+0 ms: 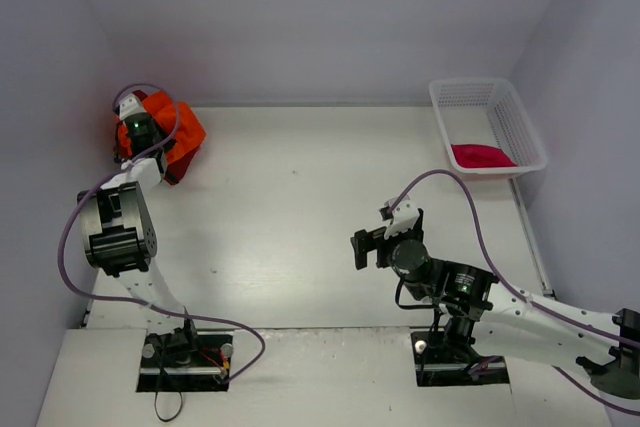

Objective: Fold and stack the t-shirts
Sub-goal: Put the neatly folded tshirt into the corner of the board with the left arm

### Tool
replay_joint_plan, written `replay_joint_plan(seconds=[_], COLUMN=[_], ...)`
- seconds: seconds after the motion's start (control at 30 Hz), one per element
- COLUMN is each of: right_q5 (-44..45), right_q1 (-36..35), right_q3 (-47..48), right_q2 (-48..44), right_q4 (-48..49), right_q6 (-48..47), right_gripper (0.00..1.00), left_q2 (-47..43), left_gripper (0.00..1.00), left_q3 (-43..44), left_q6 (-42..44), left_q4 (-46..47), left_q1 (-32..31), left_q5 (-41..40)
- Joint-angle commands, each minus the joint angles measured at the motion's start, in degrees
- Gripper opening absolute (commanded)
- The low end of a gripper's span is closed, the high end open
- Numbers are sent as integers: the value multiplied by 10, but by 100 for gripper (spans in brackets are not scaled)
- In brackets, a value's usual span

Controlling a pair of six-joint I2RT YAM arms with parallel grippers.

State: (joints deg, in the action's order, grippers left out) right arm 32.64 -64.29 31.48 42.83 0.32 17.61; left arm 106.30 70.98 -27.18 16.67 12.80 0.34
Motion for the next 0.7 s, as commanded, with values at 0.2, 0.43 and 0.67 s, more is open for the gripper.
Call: replay_joint_plan(seconds=[0.2, 0.43, 0.67], right_q5=[22, 23, 22], right_q1=[-7, -8, -9], right_q3=[14, 17, 22], right_q2=[3, 1, -1], right_q4=[16, 16, 16], right_q6=[7, 6, 3], right_gripper=[100, 100, 100], left_q2=[-44, -51, -65], left_gripper=[0, 5, 75], left_q3=[-11, -6, -11], left_q6=[-40, -45, -53], left_q4=[14, 6, 7], left_q1=[2, 2, 2], left_q5=[-66, -75, -71])
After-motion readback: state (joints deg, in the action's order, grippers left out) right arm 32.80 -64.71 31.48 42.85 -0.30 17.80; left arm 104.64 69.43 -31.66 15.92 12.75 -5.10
